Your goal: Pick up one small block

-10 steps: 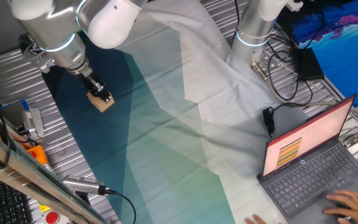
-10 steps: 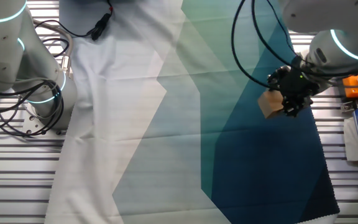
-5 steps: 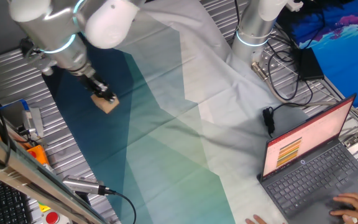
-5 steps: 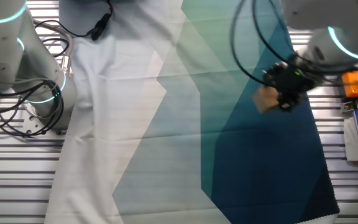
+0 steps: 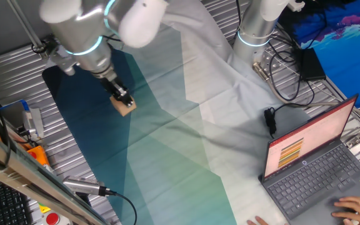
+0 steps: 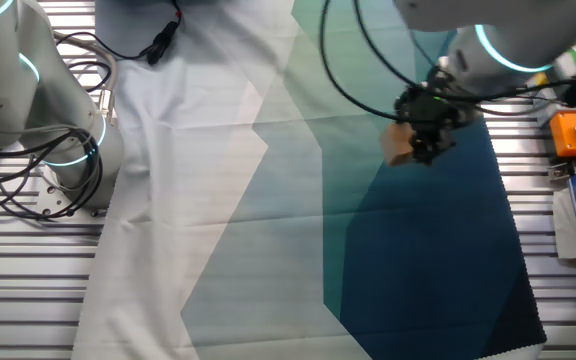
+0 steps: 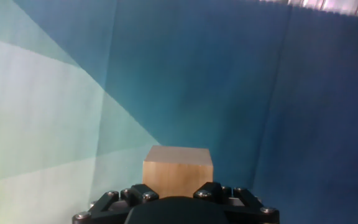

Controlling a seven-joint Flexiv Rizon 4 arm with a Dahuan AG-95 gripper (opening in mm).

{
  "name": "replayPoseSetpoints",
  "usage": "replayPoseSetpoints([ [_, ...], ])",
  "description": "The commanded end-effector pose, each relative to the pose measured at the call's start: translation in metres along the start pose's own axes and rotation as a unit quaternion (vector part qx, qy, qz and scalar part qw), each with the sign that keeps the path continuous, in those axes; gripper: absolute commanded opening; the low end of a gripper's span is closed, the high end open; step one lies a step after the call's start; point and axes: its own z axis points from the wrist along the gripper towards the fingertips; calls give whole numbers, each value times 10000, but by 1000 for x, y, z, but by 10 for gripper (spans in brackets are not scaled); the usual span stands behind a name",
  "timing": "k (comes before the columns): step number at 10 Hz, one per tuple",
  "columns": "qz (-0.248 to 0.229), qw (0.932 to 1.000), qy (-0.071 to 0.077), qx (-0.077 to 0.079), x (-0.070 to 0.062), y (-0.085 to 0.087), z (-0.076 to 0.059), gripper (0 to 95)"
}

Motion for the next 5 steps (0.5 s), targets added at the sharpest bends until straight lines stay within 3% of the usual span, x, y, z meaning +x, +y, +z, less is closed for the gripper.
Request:
replayPoseSetpoints([
  [1, 70, 9999, 23, -103, 8, 5, 0, 0],
  [5, 3, 9999, 98, -43, 8, 5, 1, 0],
])
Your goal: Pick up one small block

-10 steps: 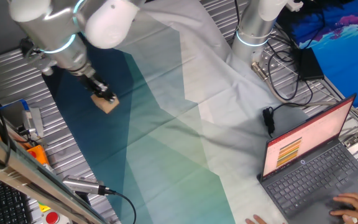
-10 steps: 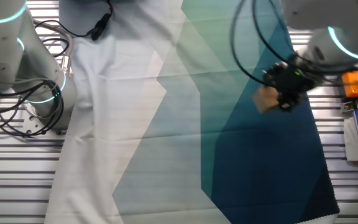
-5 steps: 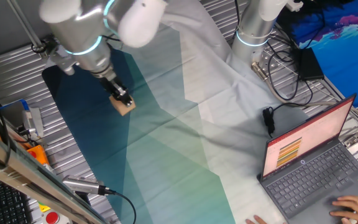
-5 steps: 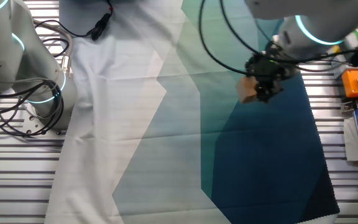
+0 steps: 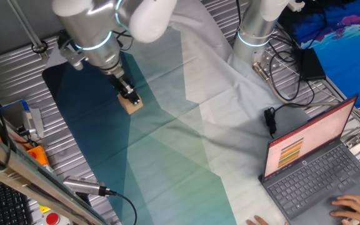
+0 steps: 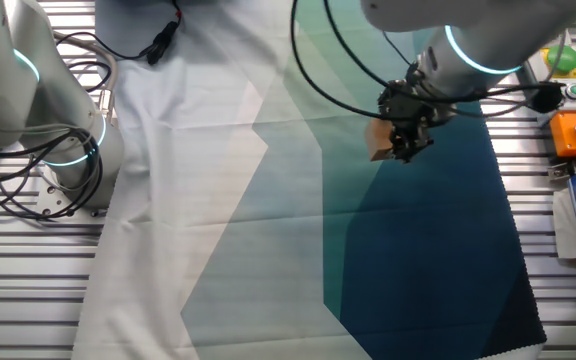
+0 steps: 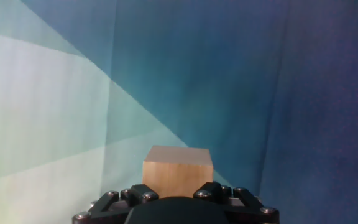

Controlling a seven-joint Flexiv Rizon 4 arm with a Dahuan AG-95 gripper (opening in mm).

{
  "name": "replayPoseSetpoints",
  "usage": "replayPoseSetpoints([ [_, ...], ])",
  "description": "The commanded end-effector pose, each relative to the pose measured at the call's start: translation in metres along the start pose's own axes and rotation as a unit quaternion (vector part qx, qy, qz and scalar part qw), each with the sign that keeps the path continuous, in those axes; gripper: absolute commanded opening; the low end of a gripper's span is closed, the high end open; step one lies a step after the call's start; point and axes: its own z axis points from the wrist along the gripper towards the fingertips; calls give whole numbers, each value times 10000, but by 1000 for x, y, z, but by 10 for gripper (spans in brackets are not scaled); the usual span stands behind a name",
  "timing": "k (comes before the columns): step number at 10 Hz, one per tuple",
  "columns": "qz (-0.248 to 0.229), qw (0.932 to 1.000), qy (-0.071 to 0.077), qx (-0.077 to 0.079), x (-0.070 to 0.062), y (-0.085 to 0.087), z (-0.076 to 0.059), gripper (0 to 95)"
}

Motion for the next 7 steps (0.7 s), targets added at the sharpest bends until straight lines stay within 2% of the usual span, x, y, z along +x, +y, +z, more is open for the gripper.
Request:
replayPoseSetpoints([
  [1, 36, 10000, 7, 88, 4, 1, 0, 0],
  [4, -108, 9999, 32, 1, 4, 1, 0, 0],
  [6, -340, 9993, 143, -29, 4, 1, 0, 0],
  [7, -366, 9992, 153, -26, 4, 1, 0, 0],
])
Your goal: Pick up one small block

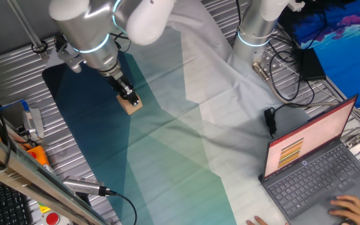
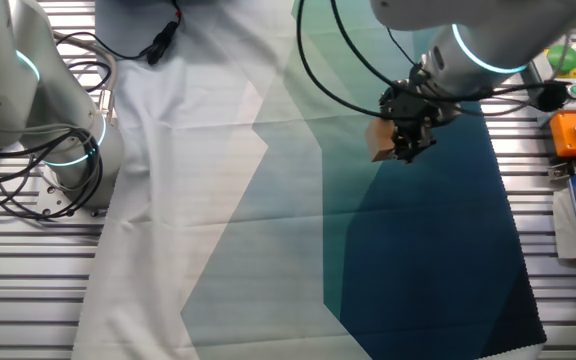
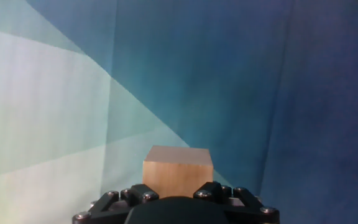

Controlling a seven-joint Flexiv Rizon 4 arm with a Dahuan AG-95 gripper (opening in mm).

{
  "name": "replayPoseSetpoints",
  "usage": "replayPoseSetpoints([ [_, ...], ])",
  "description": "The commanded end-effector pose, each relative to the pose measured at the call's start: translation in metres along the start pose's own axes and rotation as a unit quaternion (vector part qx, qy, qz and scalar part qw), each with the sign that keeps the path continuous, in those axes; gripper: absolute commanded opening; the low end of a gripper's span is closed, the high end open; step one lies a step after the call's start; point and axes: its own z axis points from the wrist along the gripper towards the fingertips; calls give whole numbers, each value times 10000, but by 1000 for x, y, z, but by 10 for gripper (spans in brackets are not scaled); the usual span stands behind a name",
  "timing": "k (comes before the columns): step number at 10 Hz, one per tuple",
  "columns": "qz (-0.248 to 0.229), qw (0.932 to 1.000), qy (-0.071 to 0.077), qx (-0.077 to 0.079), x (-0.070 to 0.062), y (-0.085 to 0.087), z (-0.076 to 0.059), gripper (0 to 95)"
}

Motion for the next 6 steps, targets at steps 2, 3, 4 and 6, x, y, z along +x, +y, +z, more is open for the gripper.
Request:
replayPoseSetpoints([
  [2, -380, 9992, 152, 7, 1, 0, 0, 0],
  [3, -380, 9992, 153, 5, 1, 0, 0, 0],
  [4, -352, 9993, 157, 6, 1, 0, 0, 0],
  [6, -283, 9995, 148, -2, 6, 3, 1, 0],
])
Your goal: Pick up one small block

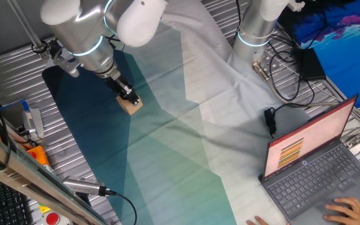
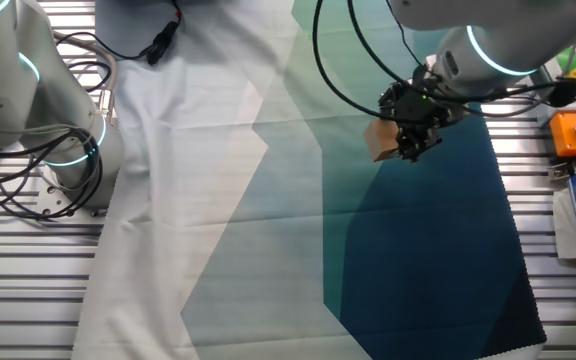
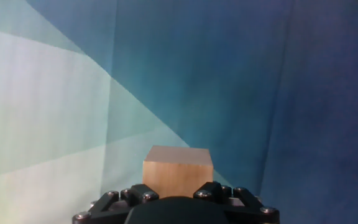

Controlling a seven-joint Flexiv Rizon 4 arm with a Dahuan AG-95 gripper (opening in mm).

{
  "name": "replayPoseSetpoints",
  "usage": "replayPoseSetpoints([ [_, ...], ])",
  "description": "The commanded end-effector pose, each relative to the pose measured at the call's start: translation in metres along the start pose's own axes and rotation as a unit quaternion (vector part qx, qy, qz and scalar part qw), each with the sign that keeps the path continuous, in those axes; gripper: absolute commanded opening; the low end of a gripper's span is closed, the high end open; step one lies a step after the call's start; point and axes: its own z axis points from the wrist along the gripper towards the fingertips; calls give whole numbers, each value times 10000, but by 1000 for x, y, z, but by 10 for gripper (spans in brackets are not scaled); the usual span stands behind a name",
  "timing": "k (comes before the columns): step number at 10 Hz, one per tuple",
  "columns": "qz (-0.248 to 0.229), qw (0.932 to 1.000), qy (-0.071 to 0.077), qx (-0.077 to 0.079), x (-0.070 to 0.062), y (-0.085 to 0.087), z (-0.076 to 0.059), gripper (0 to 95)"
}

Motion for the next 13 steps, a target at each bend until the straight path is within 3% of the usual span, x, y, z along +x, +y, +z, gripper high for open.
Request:
replayPoseSetpoints([
  [1, 158, 9999, -38, 6, 13, 12, 4, 0],
  [5, 489, 9987, -122, -64, 40, 40, 15, 0],
  [7, 553, 9984, -83, -111, 45, 48, 19, 0],
  [9, 604, 9975, 303, -203, 45, 53, 21, 0],
  [13, 603, 9971, 403, -230, 41, 60, 22, 0],
])
